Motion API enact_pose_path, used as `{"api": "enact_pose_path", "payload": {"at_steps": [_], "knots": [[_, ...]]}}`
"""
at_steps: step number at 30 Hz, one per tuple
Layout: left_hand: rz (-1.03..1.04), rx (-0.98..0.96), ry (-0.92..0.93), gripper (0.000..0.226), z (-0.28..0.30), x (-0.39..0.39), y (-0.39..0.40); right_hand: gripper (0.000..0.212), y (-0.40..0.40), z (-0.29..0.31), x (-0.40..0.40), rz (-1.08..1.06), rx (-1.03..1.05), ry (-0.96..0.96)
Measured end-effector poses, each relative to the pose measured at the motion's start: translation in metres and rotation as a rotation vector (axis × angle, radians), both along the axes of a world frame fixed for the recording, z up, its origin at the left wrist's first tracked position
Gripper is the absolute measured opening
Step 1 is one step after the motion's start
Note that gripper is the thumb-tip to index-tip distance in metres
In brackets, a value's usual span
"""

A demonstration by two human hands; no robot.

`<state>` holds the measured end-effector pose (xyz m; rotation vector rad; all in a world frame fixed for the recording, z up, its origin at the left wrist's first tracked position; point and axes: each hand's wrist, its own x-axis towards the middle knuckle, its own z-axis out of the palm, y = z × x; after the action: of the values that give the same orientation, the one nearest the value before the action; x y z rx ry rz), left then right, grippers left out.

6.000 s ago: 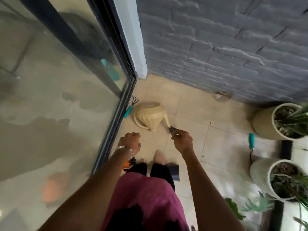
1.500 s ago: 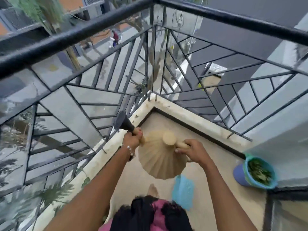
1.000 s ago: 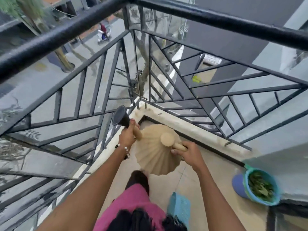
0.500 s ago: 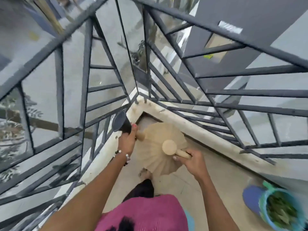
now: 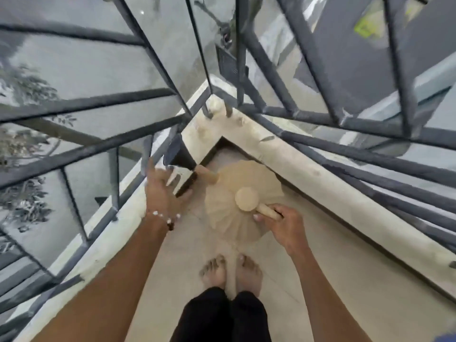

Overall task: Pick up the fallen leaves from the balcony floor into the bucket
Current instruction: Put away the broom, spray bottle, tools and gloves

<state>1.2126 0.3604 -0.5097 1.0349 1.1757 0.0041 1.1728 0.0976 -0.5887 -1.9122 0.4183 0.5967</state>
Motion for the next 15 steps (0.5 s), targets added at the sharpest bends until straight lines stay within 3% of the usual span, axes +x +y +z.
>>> {"api": "enact_pose_path", "payload": {"at_steps": [3, 6, 9, 13, 15], "knots": [[-0.113, 0.040, 0.041, 0.050, -0.031, 0.036, 0.014, 0.032, 0.012, -0.046, 0.015, 0.042, -0.022, -0.017], [-0.360, 0.297, 0.069, 0.040, -0.058, 0.063, 0.012, 0.028, 0.021, -0.071, 0.030, 0.027, -0.020, -0.008], [-0.404, 0.489, 0.020, 0.048, -0.082, 0.082, 0.012, 0.027, 0.025, -0.083, 0.040, -0.043, -0.008, -0.021], [-0.360, 0.304, -0.066, 0.039, -0.111, 0.089, 0.012, 0.028, 0.027, -0.093, 0.046, -0.149, 0.076, -0.003], [-0.372, 0.313, -0.109, 0.046, -0.121, 0.089, 0.007, 0.032, 0.028, -0.096, 0.046, -0.162, 0.099, -0.027]]}}
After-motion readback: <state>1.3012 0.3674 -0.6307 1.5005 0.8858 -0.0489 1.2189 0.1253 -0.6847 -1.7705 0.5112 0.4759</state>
